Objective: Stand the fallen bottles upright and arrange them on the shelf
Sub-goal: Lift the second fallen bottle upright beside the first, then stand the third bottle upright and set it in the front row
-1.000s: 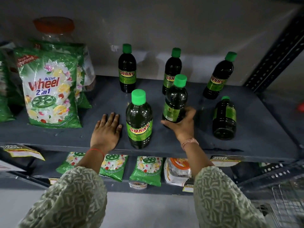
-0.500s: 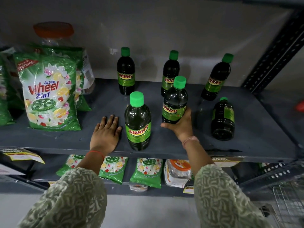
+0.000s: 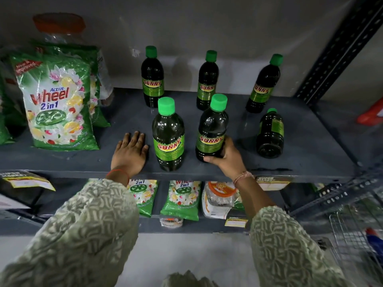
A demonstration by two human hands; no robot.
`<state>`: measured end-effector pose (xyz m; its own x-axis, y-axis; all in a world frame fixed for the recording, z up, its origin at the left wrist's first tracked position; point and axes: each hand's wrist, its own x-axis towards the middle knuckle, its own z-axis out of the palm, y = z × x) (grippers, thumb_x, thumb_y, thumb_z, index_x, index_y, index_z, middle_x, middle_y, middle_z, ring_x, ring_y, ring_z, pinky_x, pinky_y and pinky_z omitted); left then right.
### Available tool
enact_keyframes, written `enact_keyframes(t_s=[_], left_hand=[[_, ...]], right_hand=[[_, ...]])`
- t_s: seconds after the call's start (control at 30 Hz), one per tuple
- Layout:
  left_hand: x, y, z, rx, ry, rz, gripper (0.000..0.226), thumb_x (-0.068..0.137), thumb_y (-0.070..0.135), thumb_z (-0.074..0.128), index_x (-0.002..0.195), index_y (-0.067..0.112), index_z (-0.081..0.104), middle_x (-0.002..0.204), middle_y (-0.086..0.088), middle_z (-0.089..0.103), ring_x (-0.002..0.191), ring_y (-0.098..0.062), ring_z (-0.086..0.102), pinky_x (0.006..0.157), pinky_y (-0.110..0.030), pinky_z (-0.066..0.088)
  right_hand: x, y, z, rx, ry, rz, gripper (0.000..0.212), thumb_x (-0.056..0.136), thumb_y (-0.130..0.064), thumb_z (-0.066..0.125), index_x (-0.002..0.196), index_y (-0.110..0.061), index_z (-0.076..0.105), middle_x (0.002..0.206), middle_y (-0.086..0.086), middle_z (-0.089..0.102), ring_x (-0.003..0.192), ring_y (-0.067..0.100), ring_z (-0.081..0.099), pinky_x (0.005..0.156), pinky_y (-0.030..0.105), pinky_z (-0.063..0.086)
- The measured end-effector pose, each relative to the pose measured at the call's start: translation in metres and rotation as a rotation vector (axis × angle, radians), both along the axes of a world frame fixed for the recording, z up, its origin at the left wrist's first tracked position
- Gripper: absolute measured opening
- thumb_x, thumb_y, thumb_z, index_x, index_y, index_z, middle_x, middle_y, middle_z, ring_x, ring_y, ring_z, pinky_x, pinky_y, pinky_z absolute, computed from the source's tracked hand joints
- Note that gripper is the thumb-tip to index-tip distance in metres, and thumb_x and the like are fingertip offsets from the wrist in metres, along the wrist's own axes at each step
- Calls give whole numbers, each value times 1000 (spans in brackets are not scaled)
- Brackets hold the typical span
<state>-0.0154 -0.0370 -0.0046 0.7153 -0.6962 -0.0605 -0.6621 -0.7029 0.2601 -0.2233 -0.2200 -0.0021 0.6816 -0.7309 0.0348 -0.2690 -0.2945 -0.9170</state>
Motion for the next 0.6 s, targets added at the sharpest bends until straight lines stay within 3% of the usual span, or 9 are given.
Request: enact_keyframes(t_s=[0.07, 0.27, 0.4, 0.47, 0.53, 0.6], left_hand=[[0, -1, 1, 3, -2, -9, 53, 97, 32, 22, 146, 15, 13, 159, -4, 9, 146, -26, 4, 120, -41, 8], [-5, 1, 1, -18, 3, -28, 52, 97, 28, 25, 145, 10, 16, 158, -9, 13, 145, -29, 8, 119, -43, 10], [-8, 3, 0, -16, 13, -23, 53, 97, 29, 24, 145, 11, 15, 158, -9, 12, 145, -29, 8, 119, -43, 10], [-9, 4, -2, -19, 13, -16, 53, 97, 30, 24, 146, 12, 14, 158, -8, 11, 145, -28, 7, 120, -42, 9], [-9, 4, -2, -22, 5, 0, 53, 97, 31, 23, 146, 13, 14, 158, -7, 12, 146, -27, 8, 120, -41, 10], [-11, 3, -2, -16, -10, 3, 53, 97, 30, 24, 145, 12, 14, 158, -7, 12, 145, -27, 9, 120, -41, 11]], right_hand=[[-8, 7, -1, -30, 14, -1, 71, 61, -14, 82, 119, -11, 43, 113, 4, 61, 104, 17, 57, 90, 30, 44], [-21, 19, -2, 16, 14, 13, 70, 62, -12, 81, 119, -7, 41, 118, 15, 61, 111, 29, 57, 99, 50, 44], [-34, 28, 6, 87, -46, 87, 90, 62, -16, 82, 134, -14, 28, 135, 7, 46, 126, 20, 44, 109, 44, 35], [-51, 24, 18, 10, -112, -45, 101, 60, -39, 79, 141, -23, 21, 146, 1, 30, 134, 15, 28, 113, 33, 25], [-63, -4, 38, -253, -74, -344, 95, 63, -62, 66, 138, -17, 30, 146, 8, 32, 134, 21, 27, 111, 31, 22], [-70, -51, 58, -380, 222, -591, 96, 66, -71, 57, 129, 0, 38, 138, 24, 40, 130, 36, 32, 109, 42, 23]])
